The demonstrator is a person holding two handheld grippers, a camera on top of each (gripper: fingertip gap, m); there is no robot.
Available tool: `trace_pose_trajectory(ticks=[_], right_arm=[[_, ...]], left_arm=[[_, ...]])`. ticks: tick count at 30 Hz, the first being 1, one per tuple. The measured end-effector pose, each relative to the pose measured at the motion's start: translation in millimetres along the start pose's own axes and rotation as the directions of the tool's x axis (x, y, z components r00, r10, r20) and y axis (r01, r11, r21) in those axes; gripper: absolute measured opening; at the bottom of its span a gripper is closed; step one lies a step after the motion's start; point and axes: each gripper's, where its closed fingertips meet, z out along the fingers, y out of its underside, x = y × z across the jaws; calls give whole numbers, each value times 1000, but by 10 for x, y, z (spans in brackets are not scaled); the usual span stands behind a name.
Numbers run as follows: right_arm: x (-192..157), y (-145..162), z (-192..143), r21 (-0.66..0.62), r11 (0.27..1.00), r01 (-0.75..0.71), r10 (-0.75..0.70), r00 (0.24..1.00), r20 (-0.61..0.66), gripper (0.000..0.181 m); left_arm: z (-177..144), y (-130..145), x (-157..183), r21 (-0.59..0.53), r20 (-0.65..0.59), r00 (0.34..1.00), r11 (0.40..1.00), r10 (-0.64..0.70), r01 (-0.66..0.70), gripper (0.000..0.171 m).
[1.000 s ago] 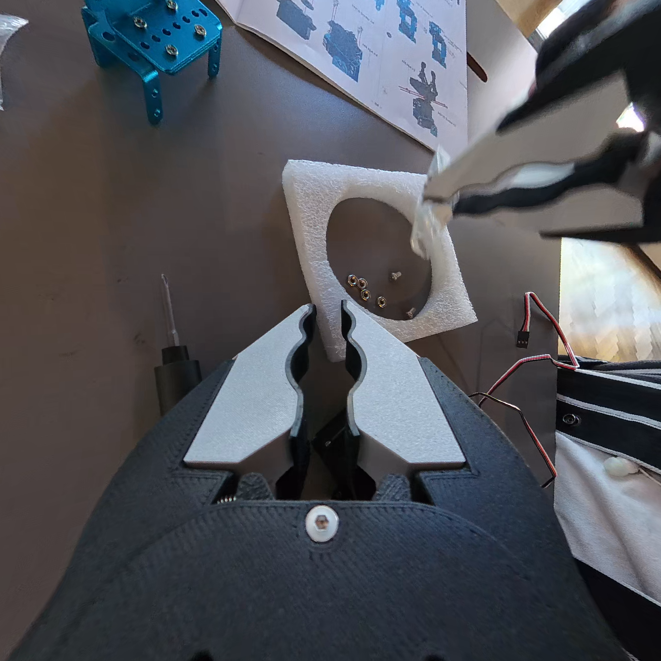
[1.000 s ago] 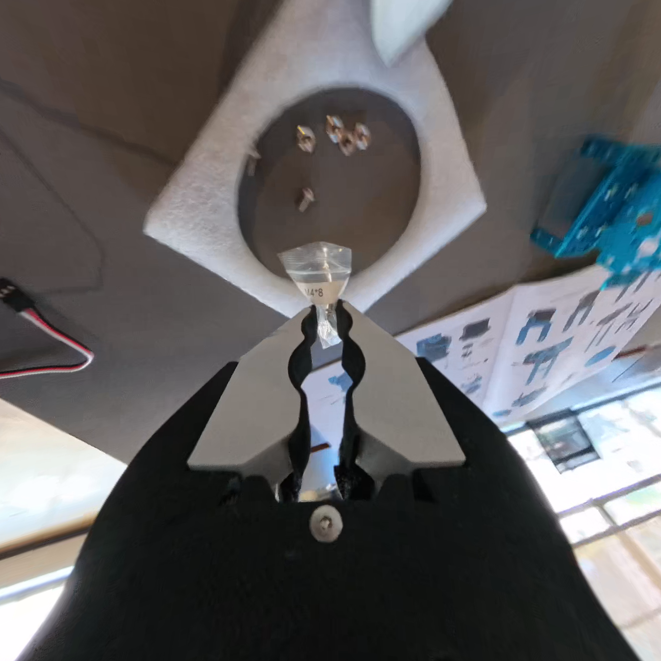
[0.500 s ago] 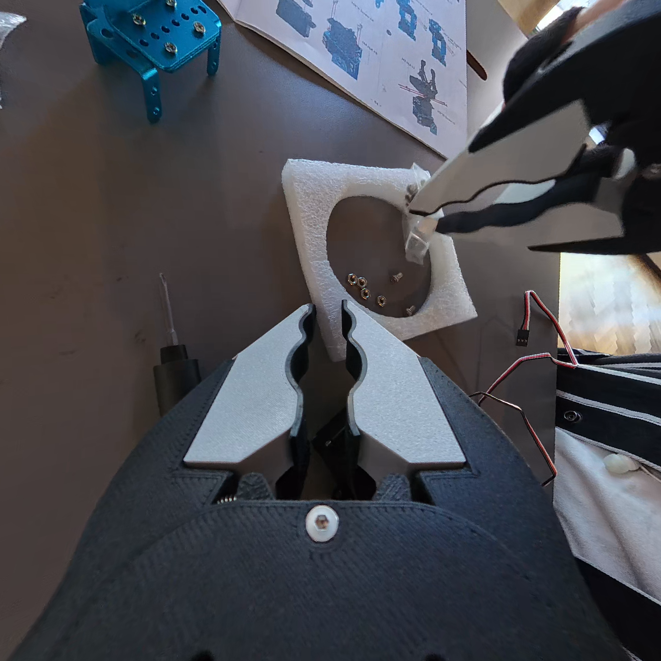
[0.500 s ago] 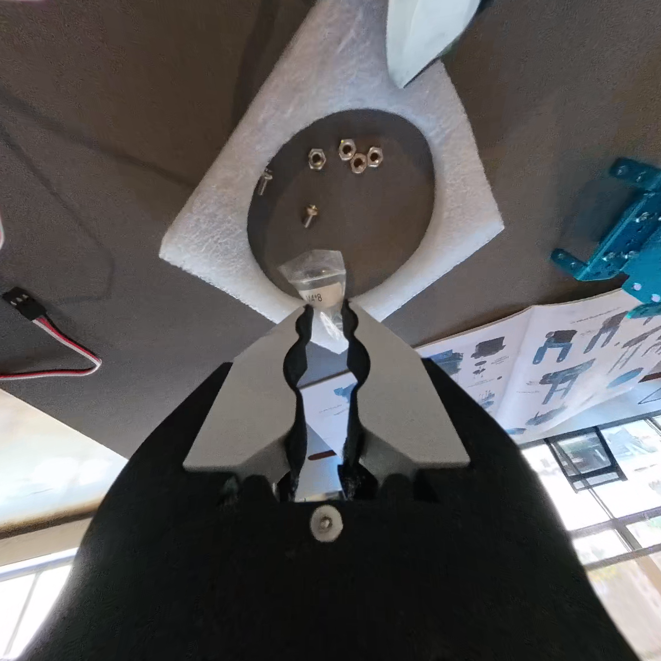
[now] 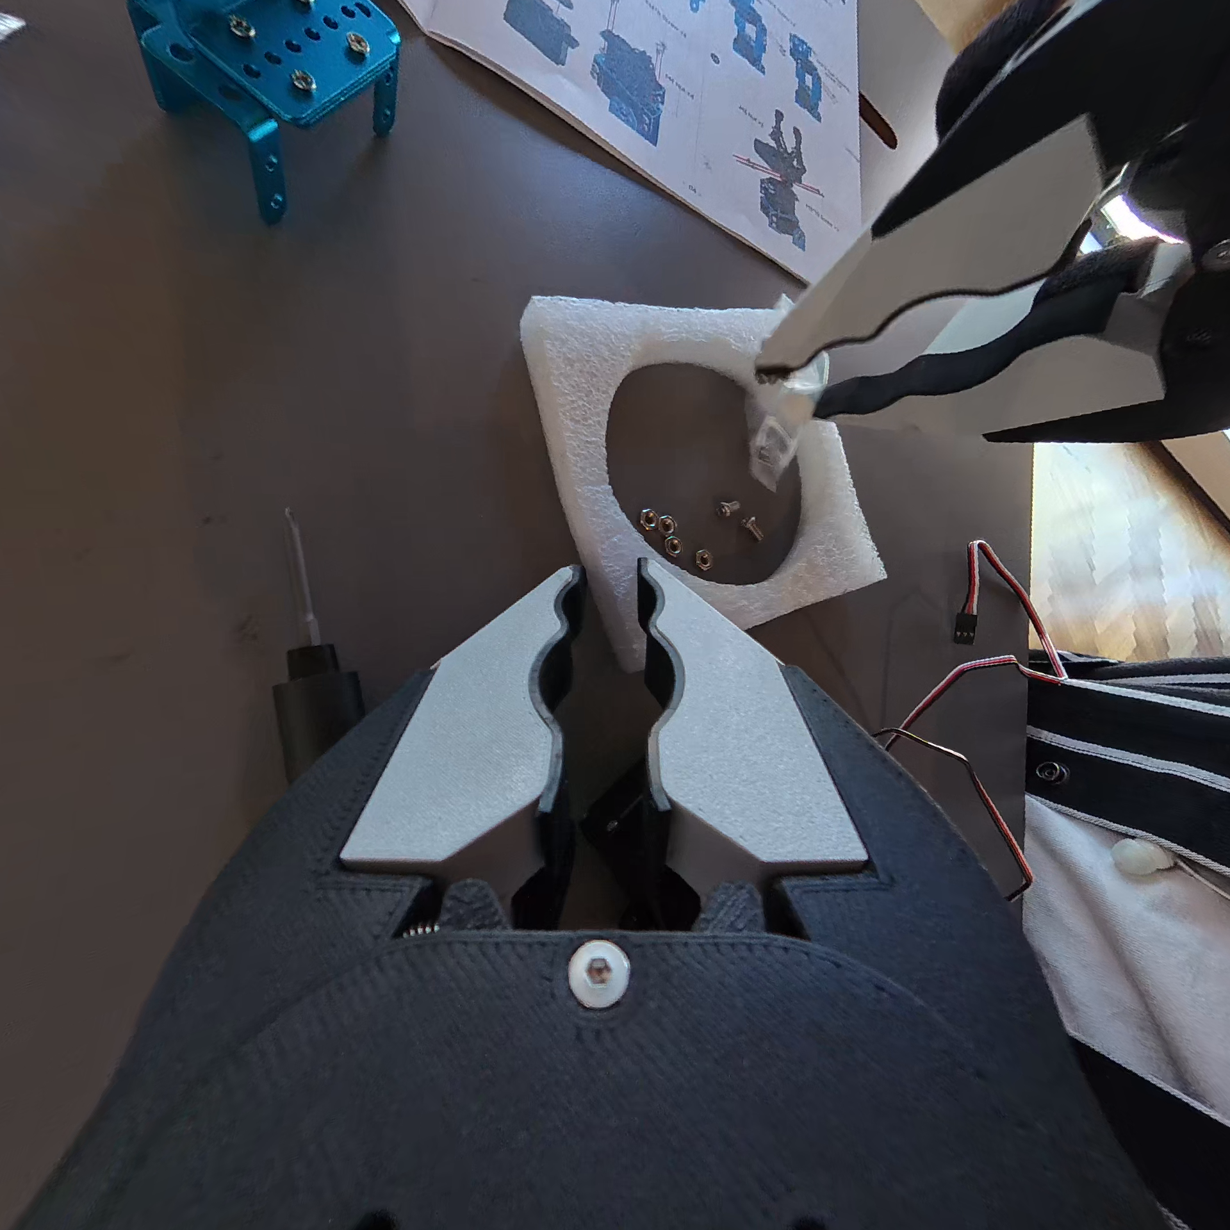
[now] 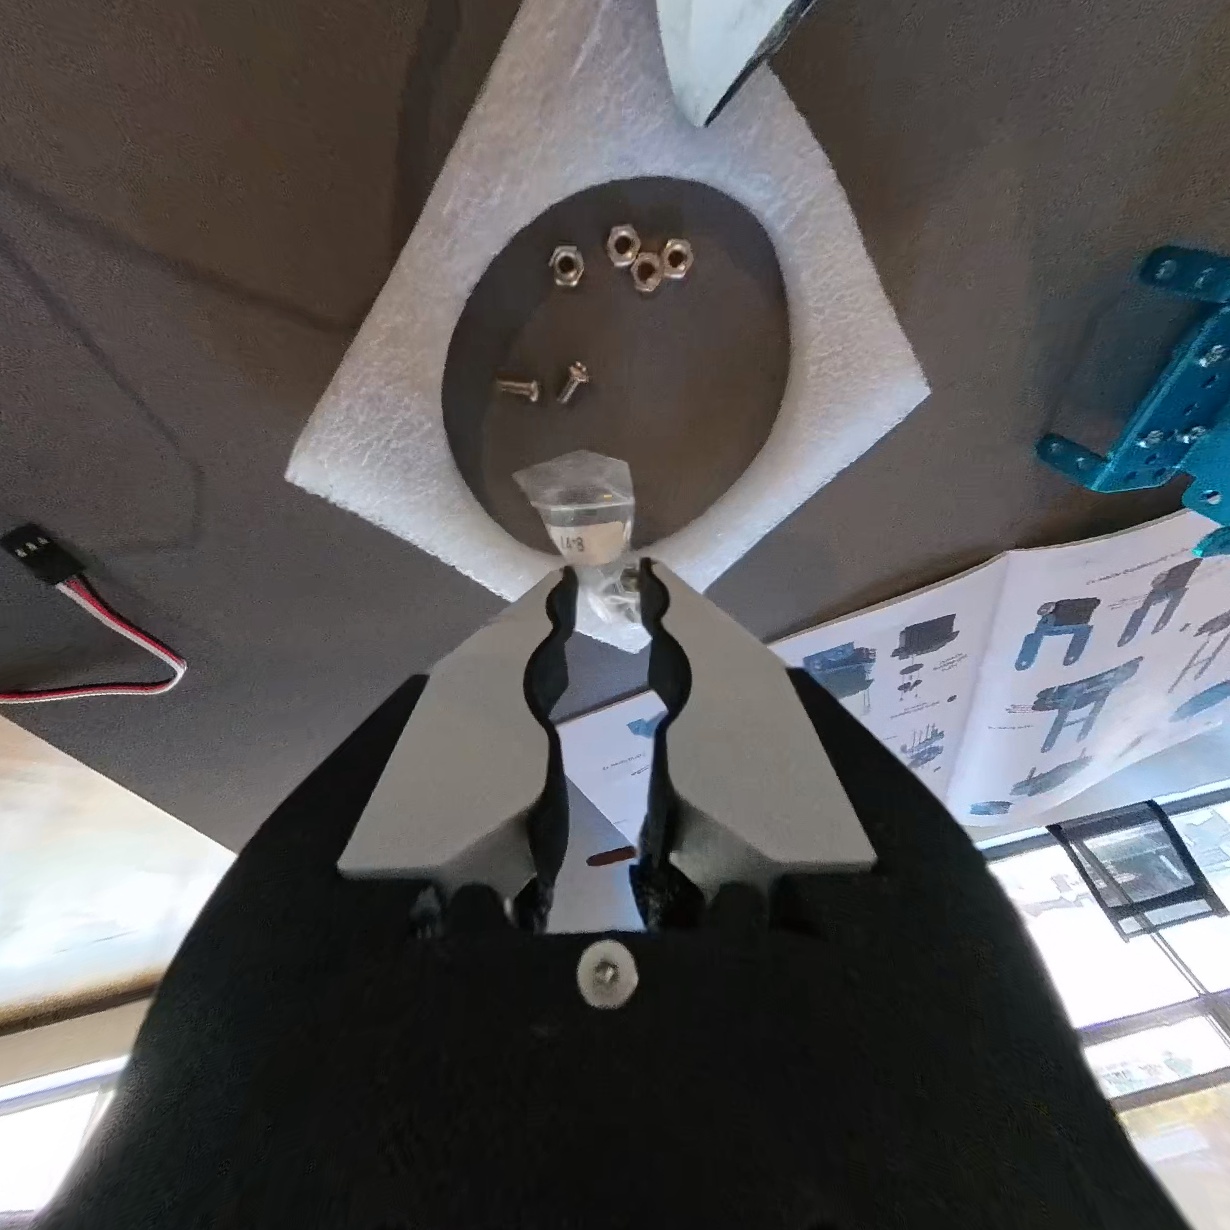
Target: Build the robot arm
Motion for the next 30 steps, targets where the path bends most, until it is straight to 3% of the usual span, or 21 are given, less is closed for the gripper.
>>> trace_pose_trajectory(ticks=[14,16,18,21,30], right_arm=[[70,-7,-75,-42,999,27,-29,998,-48,14],[33,-121,-63,29,998,62,-61,998,-34,13],[45,-59,-20,0,1000,13,-13,1000,-7,27],[47,-103,-50,62,998,22,-21,1000,-12,25],[152,-22,45,90,996,-8,11,999,-34,24]], left_arm=[[3,2,9,-2,-2,1000,1000,4,-4,14],[2,3,9,-2,-2,1000,1000,3,-4,14],[1,4,9,-3,-1,1000,1000,4,-4,14],[-1,5,9,-2,-2,1000,1000,3,-3,14],[4,3,11,-1,-11,1000,1000,-4,4,14]])
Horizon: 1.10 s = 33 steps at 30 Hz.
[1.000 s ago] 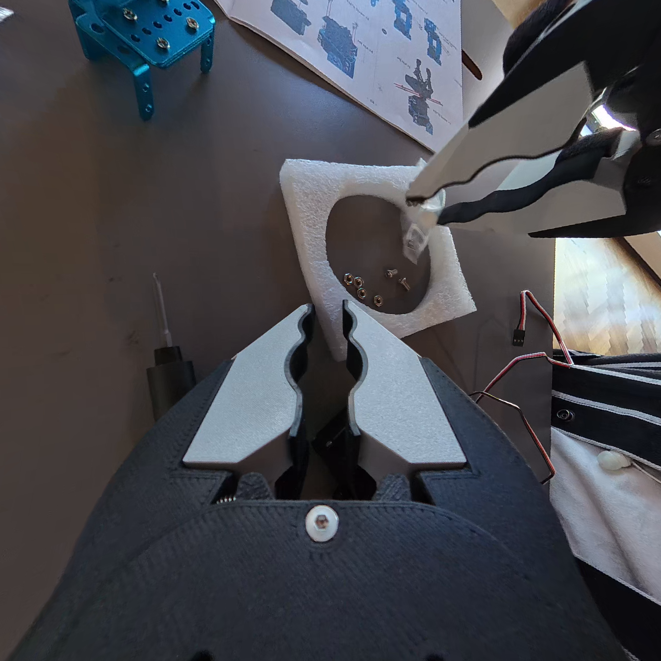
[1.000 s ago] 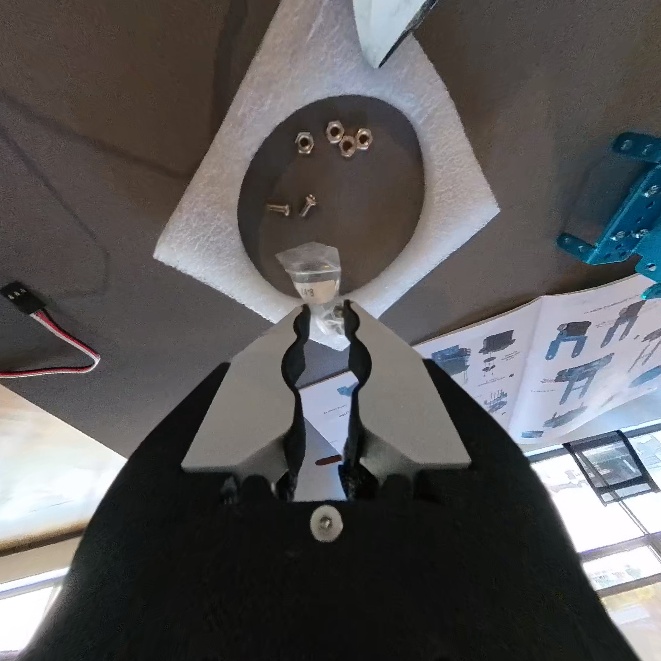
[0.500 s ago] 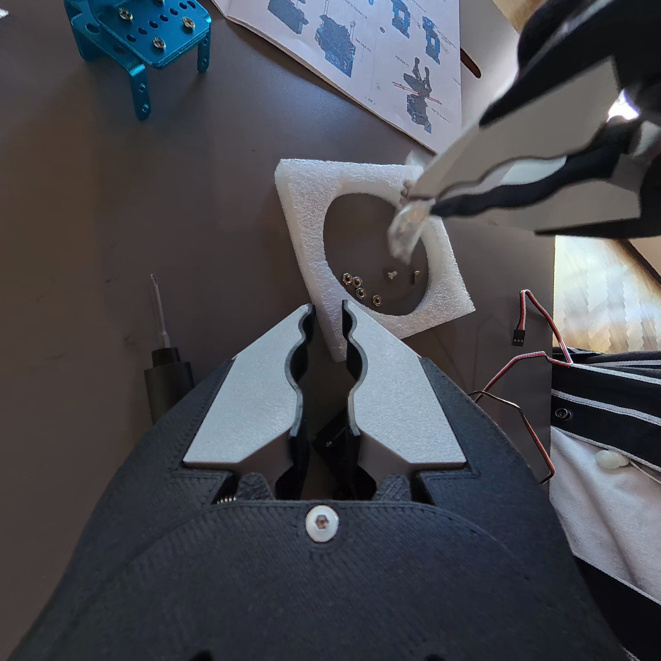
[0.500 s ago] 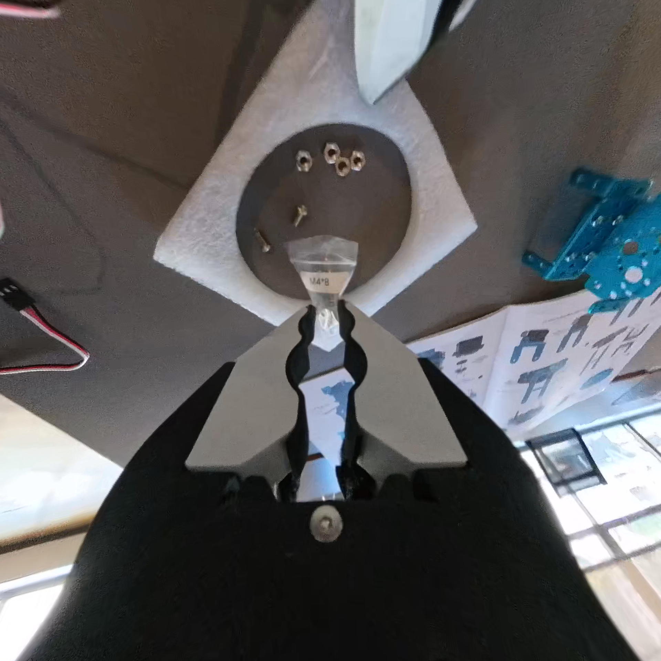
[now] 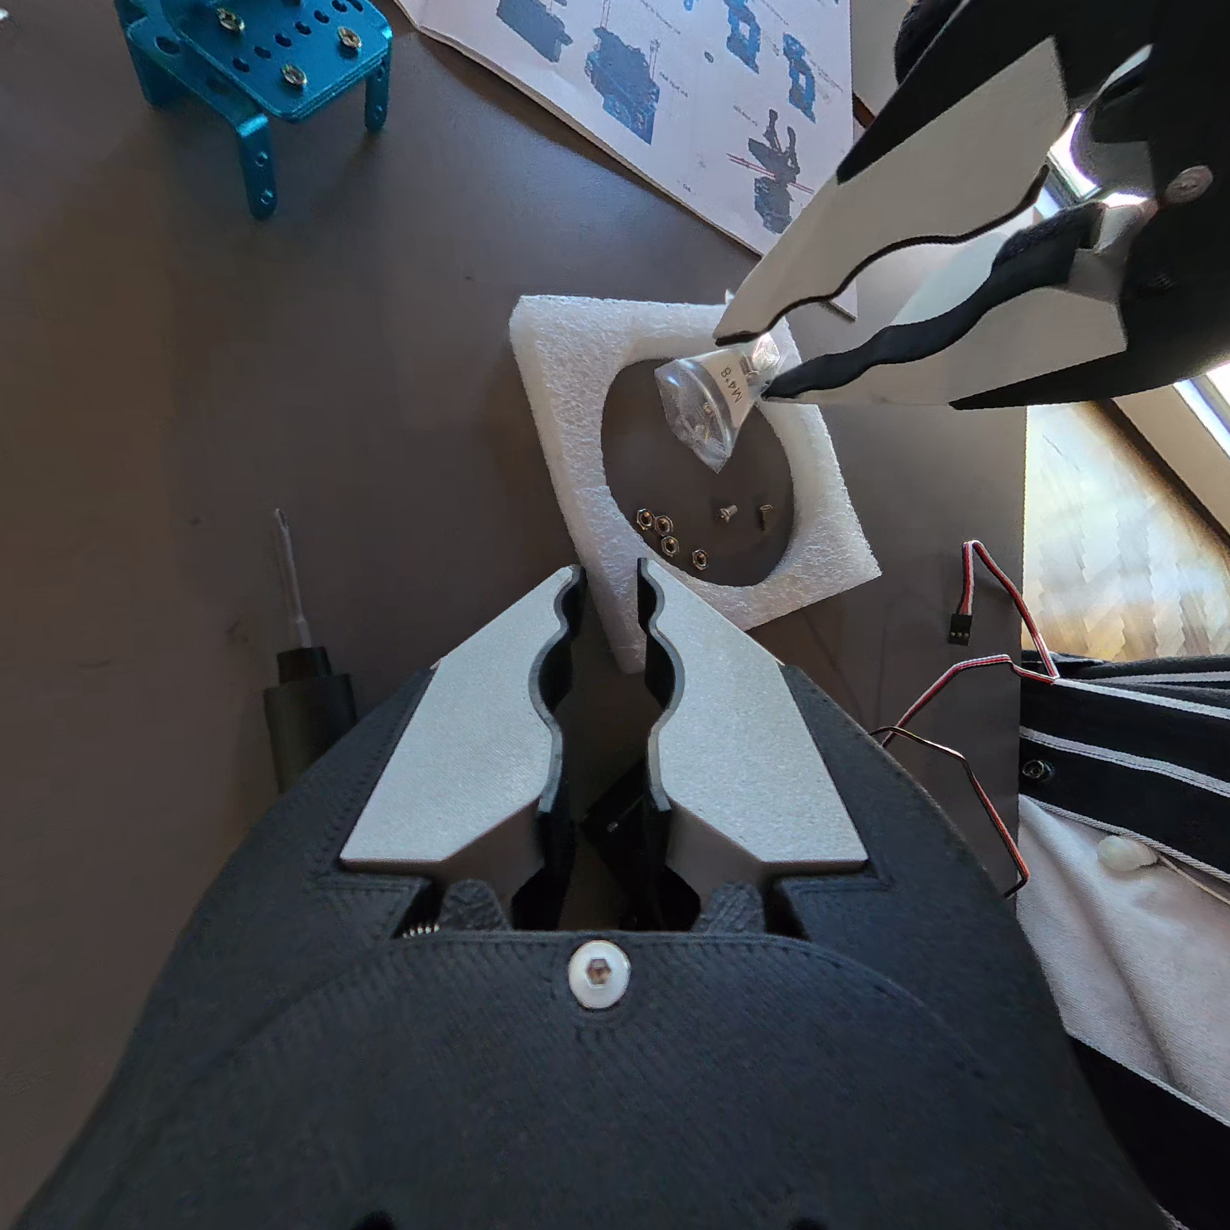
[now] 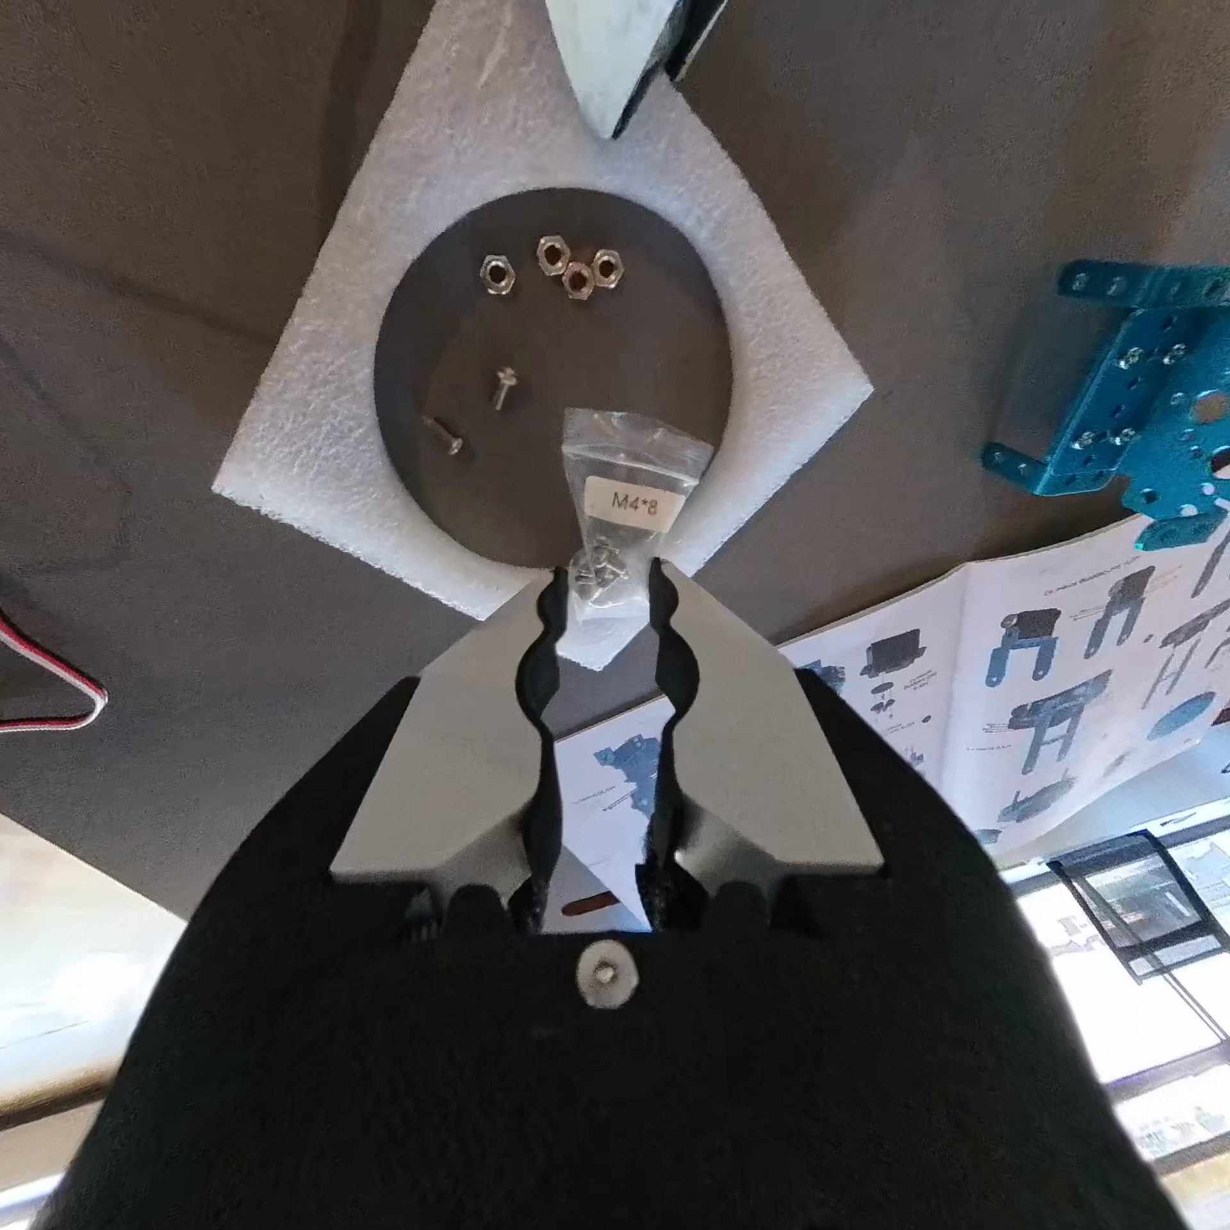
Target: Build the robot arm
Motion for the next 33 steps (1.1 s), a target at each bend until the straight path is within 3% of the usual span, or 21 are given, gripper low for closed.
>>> trace_pose_trajectory(ticks=[5,18,25,33], right_arm=[[24,-66,-52,25,998,56,-55,997,-58,33],[24,13,14,33,999,-15,15,1000,-9,21],[39,36,33,18,998,-63,62,998,18,31],[49,37,1,-13,997,-70,70,997,20,13]], left_arm=[[2,-2,0,1,-3,1000,1000,-3,3,14],[6,-2,3,2,-10,1000,1000,-8,8,14],[12,-2,10,2,-14,1000,1000,-8,8,15],[14,-1,14,2,-14,1000,1000,-4,4,15]])
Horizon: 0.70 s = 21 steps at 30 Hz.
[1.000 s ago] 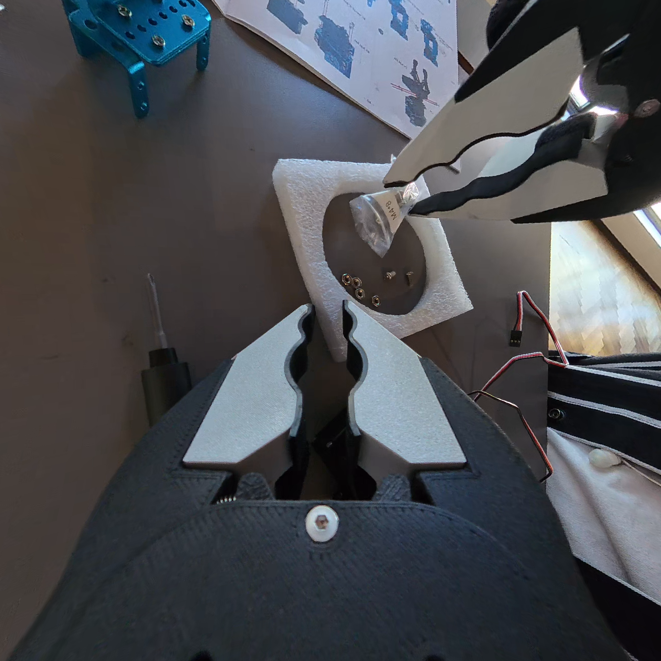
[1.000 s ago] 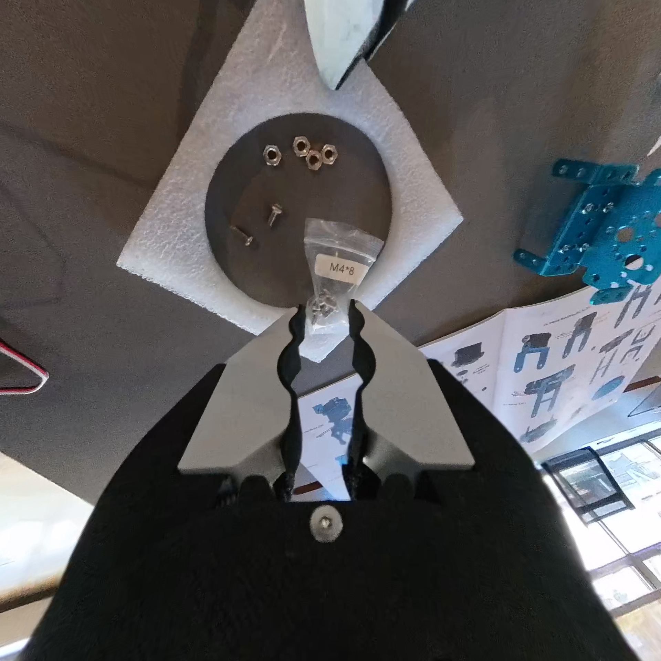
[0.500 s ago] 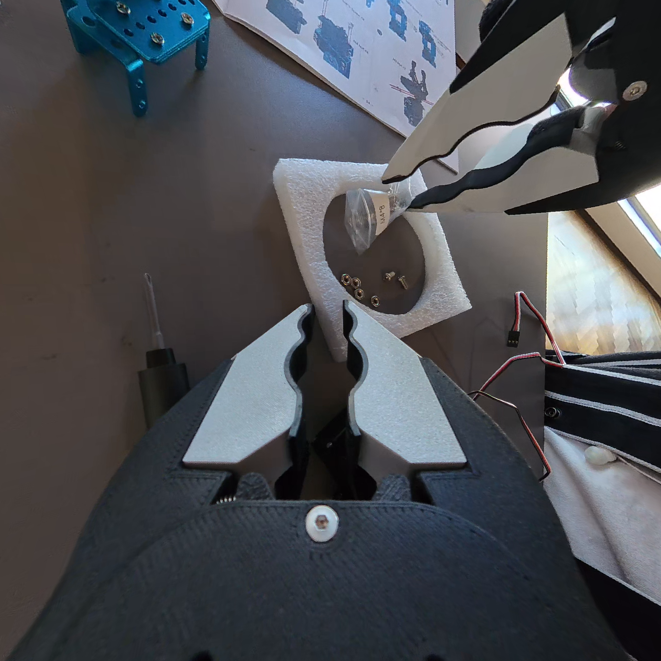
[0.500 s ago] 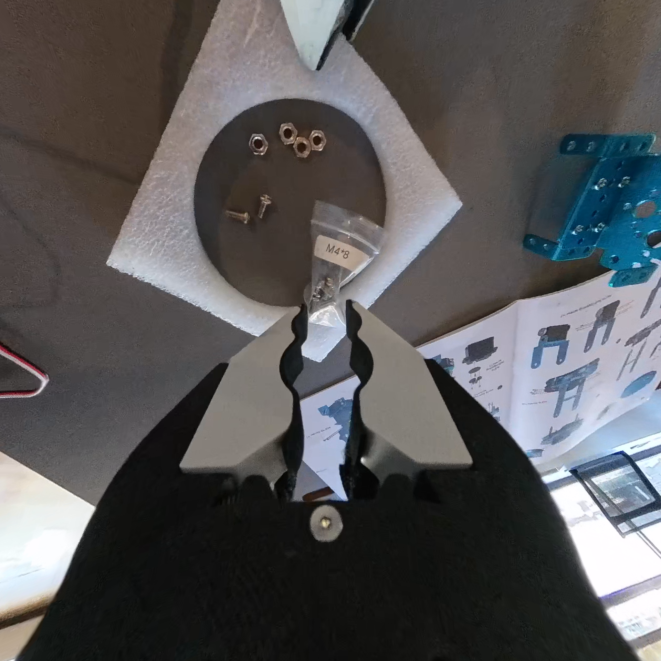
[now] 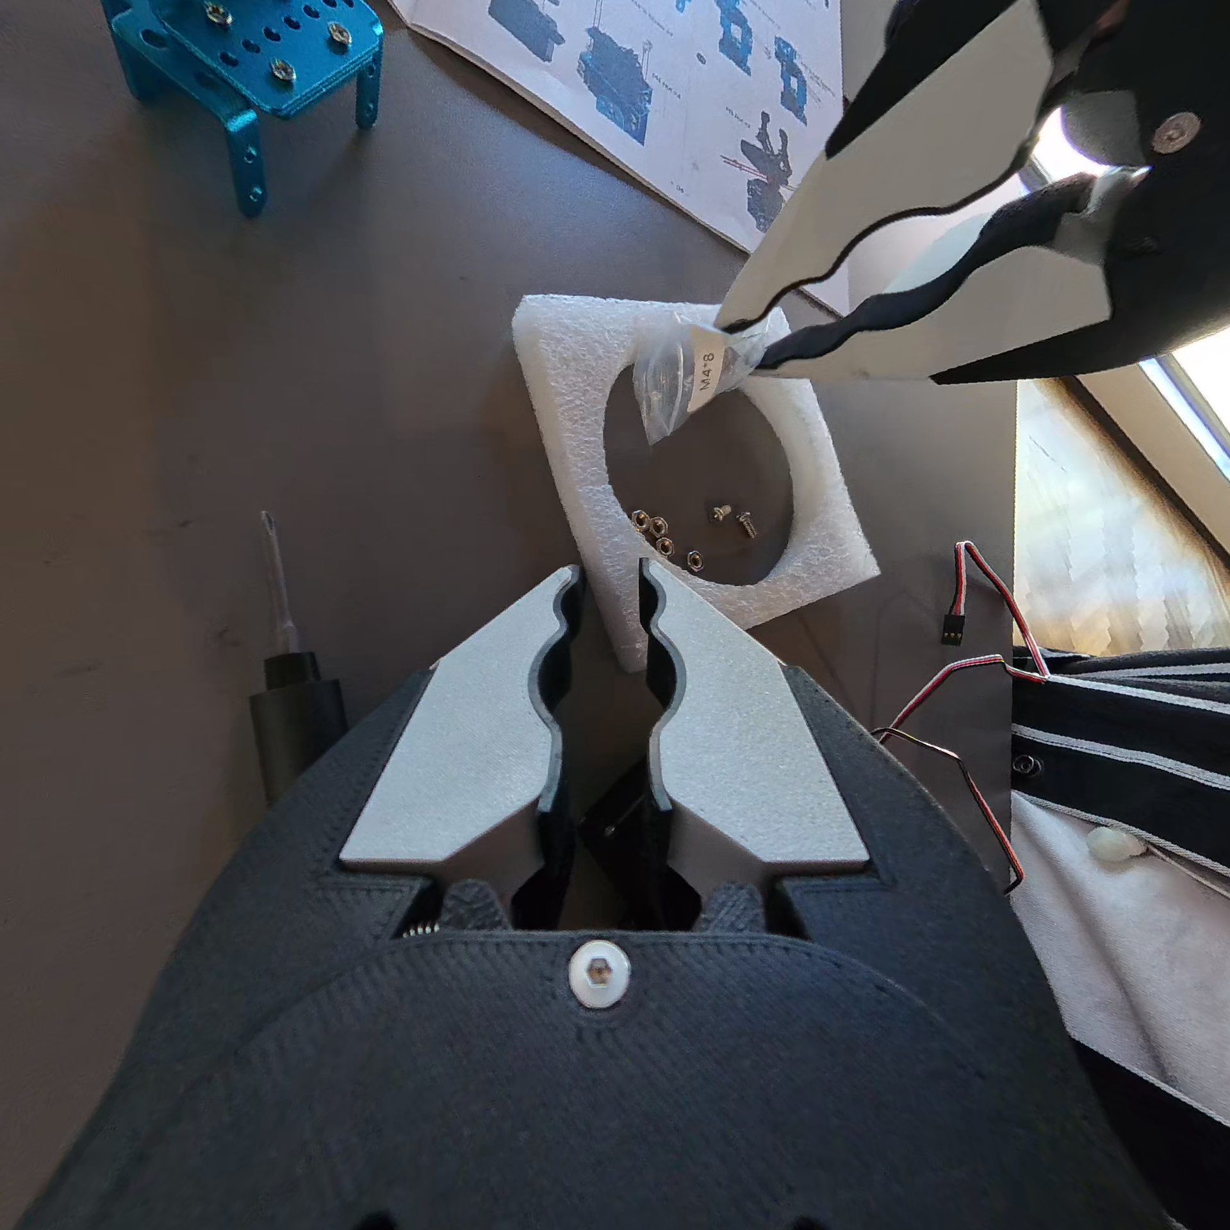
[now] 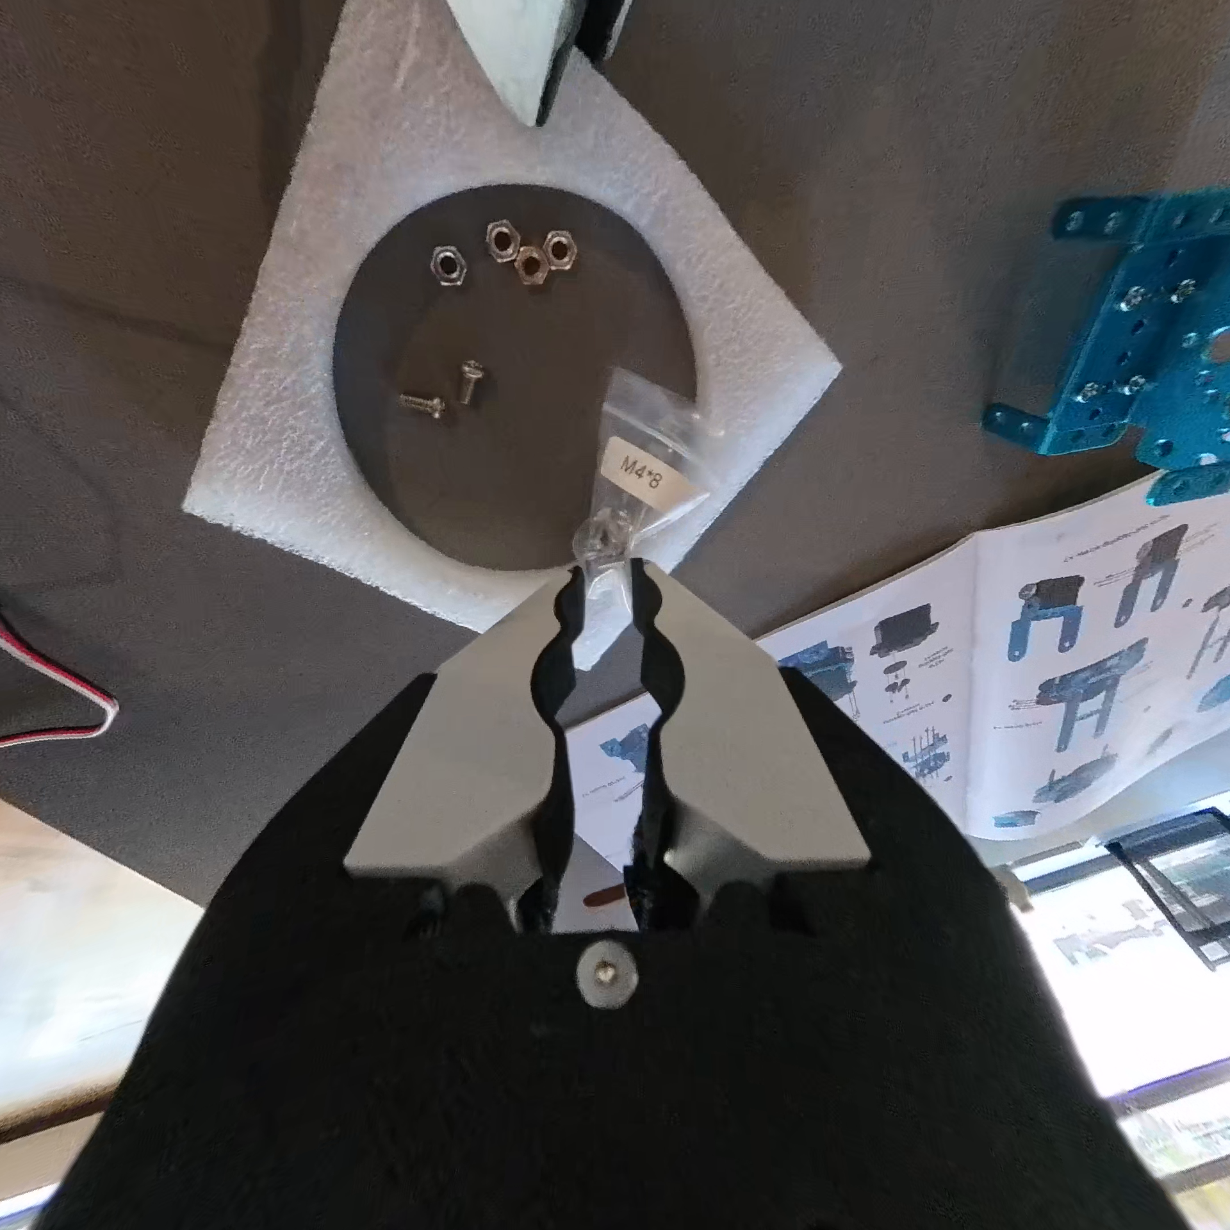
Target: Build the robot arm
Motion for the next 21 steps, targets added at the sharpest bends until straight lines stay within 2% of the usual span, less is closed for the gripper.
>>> trace_pose_trajectory(ticks=[6,13,17,19,21], right_arm=[[-61,1,-107,-13,996,92,-93,996,-14,9],[-98,95,-104,1,996,89,-89,996,12,10],[-144,61,-163,59,994,97,-98,995,22,9],[-188,90,-175,37,996,86,-87,995,42,9],[-197,95,-182,21,990,136,-136,991,17,9]], left_arm=[[1,1,1,-1,-1,1000,1000,0,0,15],[3,4,4,-2,-2,1000,1000,1,-1,15],[5,3,7,-3,-3,1000,1000,1,-1,15],[5,4,8,-2,-4,1000,1000,1,-1,15],[5,3,8,-3,-5,1000,1000,0,0,15]])
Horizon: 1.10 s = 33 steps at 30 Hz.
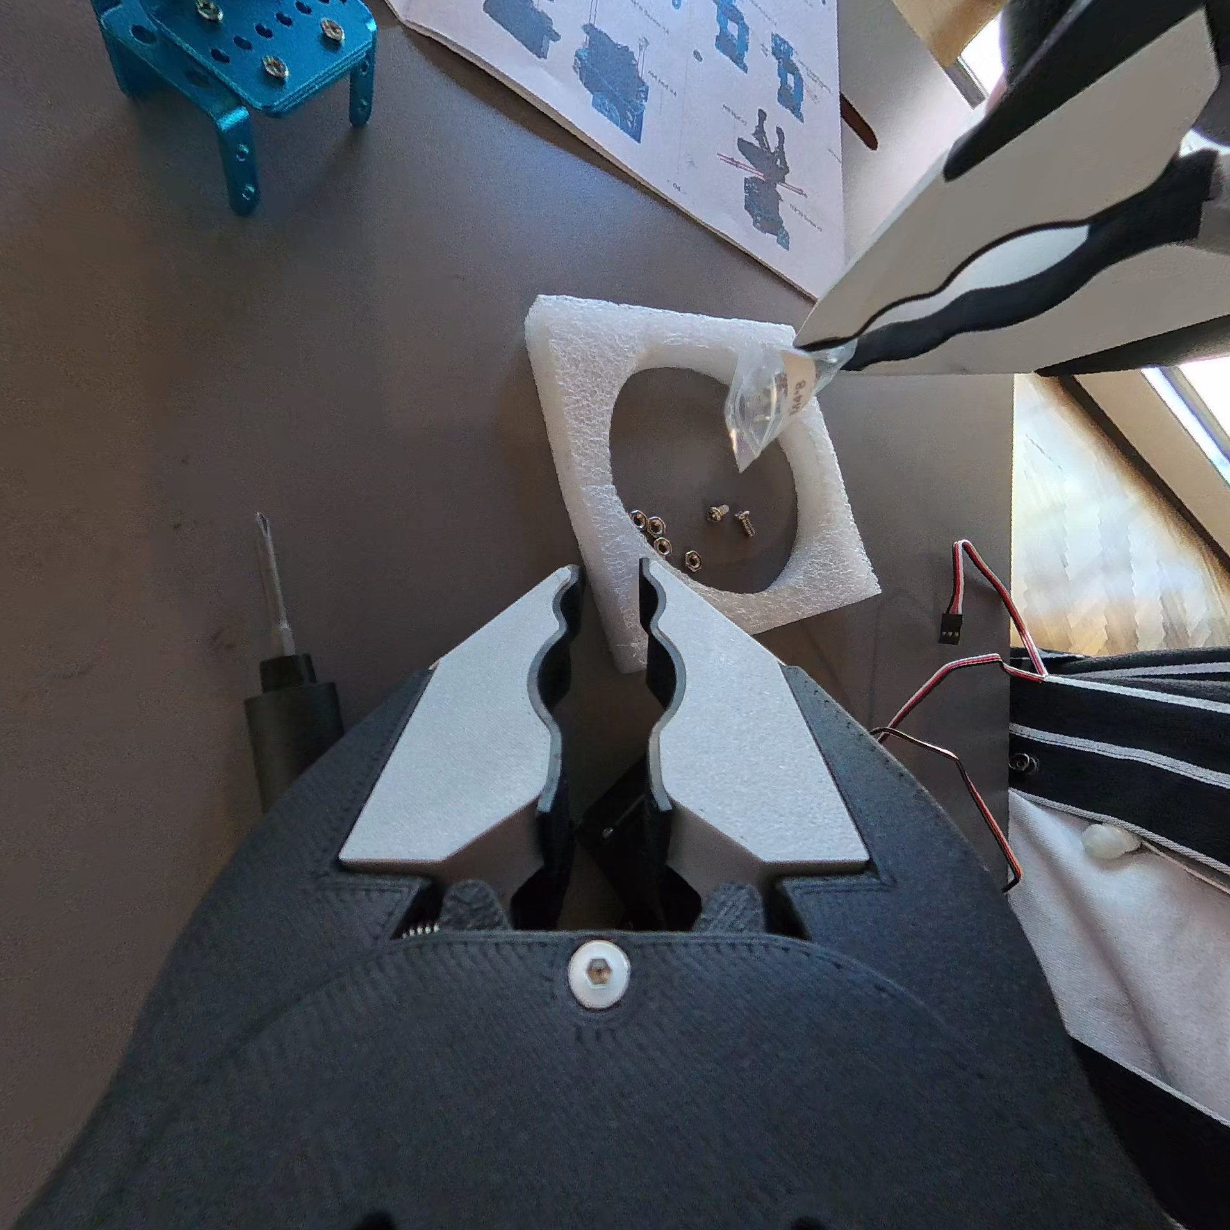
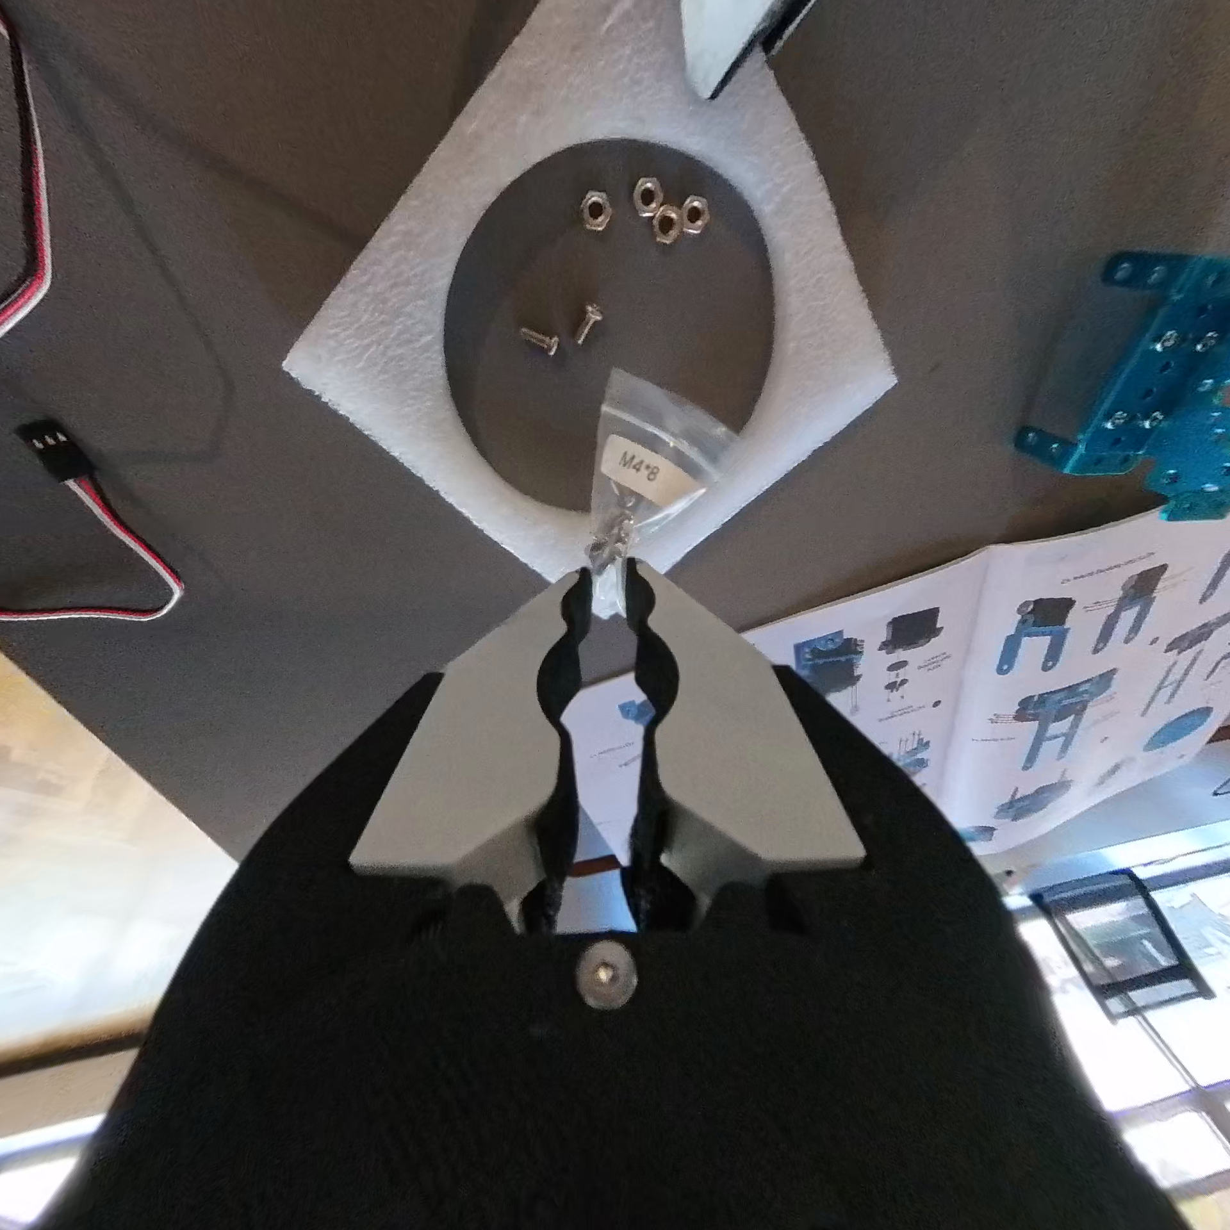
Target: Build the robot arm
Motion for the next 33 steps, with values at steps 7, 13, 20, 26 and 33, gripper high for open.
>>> trace_pose_trajectory(ticks=[7,13,20,26,33], right_arm=[[-32,30,42,-15,999,-38,38,999,37,9],[-59,62,39,-35,998,-48,49,998,50,9],[-78,42,57,-5,998,-58,58,997,59,9],[-101,42,45,-7,998,-63,64,996,67,9],[-134,11,40,10,999,-42,41,997,70,8]], left_arm=[[-1,0,-1,0,2,1000,1000,2,-2,15],[-1,-1,-1,-1,2,1000,1000,3,-3,15],[-2,0,-2,1,1,1000,1000,1,-1,15],[-1,-1,0,0,1,1000,1000,2,-2,15],[-1,-1,0,0,1,1000,1000,2,-2,15]])
